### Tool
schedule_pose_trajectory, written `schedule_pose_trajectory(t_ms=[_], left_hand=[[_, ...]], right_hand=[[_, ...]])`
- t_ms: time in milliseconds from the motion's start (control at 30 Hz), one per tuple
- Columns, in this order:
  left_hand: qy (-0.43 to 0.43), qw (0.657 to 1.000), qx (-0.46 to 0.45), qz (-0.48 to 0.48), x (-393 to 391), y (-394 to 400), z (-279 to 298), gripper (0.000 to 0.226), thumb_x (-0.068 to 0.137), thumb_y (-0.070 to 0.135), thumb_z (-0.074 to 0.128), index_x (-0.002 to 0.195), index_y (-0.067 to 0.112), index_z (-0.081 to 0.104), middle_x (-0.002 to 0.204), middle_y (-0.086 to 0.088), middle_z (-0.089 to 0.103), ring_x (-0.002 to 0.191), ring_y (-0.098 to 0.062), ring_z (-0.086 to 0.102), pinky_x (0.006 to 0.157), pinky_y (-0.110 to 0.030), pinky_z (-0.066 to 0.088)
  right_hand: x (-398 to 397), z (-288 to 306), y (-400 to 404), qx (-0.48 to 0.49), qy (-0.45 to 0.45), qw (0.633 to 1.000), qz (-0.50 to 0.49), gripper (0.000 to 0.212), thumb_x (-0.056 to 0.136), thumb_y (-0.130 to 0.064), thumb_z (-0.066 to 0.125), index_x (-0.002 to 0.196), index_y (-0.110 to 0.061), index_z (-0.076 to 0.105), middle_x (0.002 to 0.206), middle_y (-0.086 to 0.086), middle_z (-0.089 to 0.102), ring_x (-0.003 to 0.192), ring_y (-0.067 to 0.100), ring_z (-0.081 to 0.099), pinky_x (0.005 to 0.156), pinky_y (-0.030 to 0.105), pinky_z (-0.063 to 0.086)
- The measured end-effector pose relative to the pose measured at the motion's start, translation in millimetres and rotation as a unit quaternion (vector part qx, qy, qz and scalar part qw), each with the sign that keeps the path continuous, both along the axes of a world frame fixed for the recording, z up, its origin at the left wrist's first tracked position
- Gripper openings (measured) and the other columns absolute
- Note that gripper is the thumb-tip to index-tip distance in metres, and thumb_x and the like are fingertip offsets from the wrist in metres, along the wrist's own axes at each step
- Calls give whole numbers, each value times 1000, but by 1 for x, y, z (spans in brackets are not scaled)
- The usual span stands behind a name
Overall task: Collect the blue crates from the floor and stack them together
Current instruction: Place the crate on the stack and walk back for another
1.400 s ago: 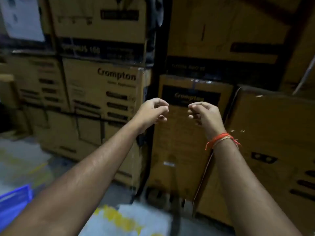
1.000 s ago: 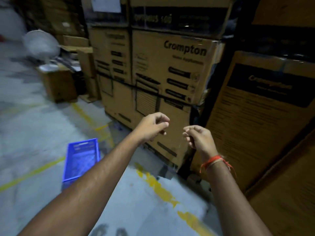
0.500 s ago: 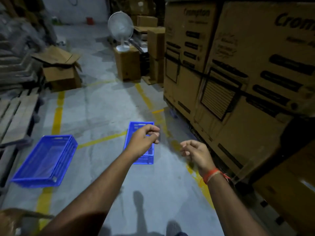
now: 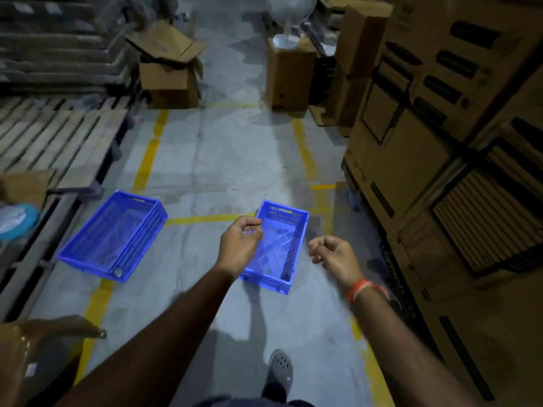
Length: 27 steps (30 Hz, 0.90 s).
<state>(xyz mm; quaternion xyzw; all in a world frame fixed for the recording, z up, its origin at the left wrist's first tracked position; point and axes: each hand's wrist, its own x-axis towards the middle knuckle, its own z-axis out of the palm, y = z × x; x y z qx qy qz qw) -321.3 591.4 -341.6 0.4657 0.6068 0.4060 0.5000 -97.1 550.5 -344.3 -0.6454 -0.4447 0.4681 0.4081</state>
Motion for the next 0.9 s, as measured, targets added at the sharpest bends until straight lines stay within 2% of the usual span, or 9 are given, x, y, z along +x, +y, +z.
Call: schedule_pose_trajectory(t_ms=[167,233,333,433,633,700,767,833,900], left_hand=[[-9,999,-1,53,-1,53,-24,16,83,23,60,97,22,67,90,0,73,85,-15,71,71,-24,50],[3,996,-17,84,-2,77,-37,26,74,30,58,97,22,67,91,1,75,87,-14,72,73,-27,53],[-27,987,-59,150,2,115,-68,22,71,26,59,91,25,68,83,3,74,75,-13,67,73,-30,52],[-18,979,-88,181,6,150,-103,15,79,16,60,88,26,66,78,10,68,65,-9,57,64,-23,47],[-29,956,-131,261,7,186,-167,23,71,29,59,94,29,65,85,12,69,75,-8,63,80,-32,52],[-17,949,-145,281,12,185,-177,31,73,30,60,104,28,66,96,10,71,88,-10,68,88,-32,53],[10,939,-162,304,18,183,-190,33,80,26,64,113,23,67,105,8,71,95,-10,68,91,-31,53],[36,923,-173,341,28,184,-207,32,84,23,65,115,20,67,107,7,71,96,-11,68,89,-28,52],[50,905,-175,384,45,188,-223,31,81,25,65,112,21,67,104,6,72,93,-12,69,84,-23,51]], right_hand=[[4,-27,99,-28,-29,996,80,21,76,-24,57,84,-8,67,71,6,66,56,8,60,56,17,47],[3,-43,136,-40,-44,990,131,9,83,-15,58,82,-12,67,72,4,65,60,8,61,61,20,50],[3,-67,191,-69,-108,969,213,27,89,6,52,81,-15,67,75,3,65,61,1,61,63,20,50],[9,-95,237,-91,-160,945,270,20,84,-5,58,82,-21,69,76,-2,68,65,5,62,70,29,54],[27,-136,315,-96,-216,910,341,22,87,0,60,88,-21,69,89,-1,71,78,4,63,83,26,50],[36,-151,337,-96,-232,894,372,23,87,2,61,89,-20,67,91,2,70,77,-5,63,80,15,47],[45,-174,362,-99,-250,873,406,23,86,2,62,92,-19,68,92,2,70,78,2,64,74,13,46],[53,-201,386,-88,-257,855,442,21,83,-6,62,98,-18,70,95,5,70,81,17,66,75,15,48],[61,-231,410,-86,-249,843,468,27,76,-12,60,101,-20,70,97,7,71,83,22,67,81,30,54]])
